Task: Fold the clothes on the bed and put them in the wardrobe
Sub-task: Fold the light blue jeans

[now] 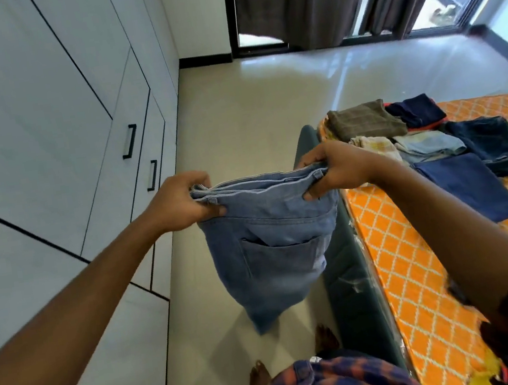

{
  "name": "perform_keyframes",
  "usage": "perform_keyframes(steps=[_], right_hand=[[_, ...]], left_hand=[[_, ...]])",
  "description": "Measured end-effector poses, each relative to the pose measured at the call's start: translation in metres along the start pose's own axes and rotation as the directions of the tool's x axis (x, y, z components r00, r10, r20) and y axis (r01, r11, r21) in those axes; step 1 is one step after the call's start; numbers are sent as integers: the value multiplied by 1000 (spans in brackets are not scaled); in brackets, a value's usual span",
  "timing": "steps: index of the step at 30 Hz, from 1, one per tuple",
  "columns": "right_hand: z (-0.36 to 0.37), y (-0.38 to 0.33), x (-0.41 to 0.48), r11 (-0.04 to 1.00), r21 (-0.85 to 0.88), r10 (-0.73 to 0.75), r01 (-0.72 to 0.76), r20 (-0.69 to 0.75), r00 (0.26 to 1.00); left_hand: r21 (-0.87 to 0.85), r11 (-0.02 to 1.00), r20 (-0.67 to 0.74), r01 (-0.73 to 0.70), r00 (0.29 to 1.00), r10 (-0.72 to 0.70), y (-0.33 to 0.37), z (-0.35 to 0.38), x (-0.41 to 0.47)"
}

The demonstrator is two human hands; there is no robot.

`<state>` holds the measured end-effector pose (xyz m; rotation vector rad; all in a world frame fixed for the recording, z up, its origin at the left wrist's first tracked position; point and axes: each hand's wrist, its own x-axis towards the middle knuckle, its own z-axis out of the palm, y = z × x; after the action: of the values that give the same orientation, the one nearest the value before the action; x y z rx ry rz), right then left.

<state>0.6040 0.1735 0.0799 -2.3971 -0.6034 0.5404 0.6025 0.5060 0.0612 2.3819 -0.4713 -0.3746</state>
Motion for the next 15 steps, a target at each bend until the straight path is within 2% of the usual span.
perform_keyframes(steps=[2, 4, 6, 8, 10, 13, 15], right_hand=[[-18, 3, 24, 956, -287, 50, -65, -61, 997], [-34, 5, 48, 900, -416, 66, -130, -164, 984], [-49, 11, 69, 878, -436, 64, -199, -305, 950], [-67, 19, 83, 875, -418, 29, -244, -458, 888], [-89, 27, 91, 899, -353, 0, -258, -590, 808], [-111, 27, 90, 936, -297, -83, -186, -705, 704], [-116, 26, 84, 955, -283, -147, -94, -721, 677]], left_hand=[[112, 994, 52, -9, 999, 4, 3, -8, 41], [324, 945, 38, -37, 999, 26, 9, -20, 82], [466, 885, -83, 3, 996, 40, 18, -33, 115], [506, 862, -240, 24, 964, 114, 27, -44, 137], [502, 864, -331, -22, 919, 215, 40, -56, 152], [450, 886, -363, -112, 883, 296, 47, -74, 158], [405, 904, -404, -135, 861, 309, 45, -79, 154]])
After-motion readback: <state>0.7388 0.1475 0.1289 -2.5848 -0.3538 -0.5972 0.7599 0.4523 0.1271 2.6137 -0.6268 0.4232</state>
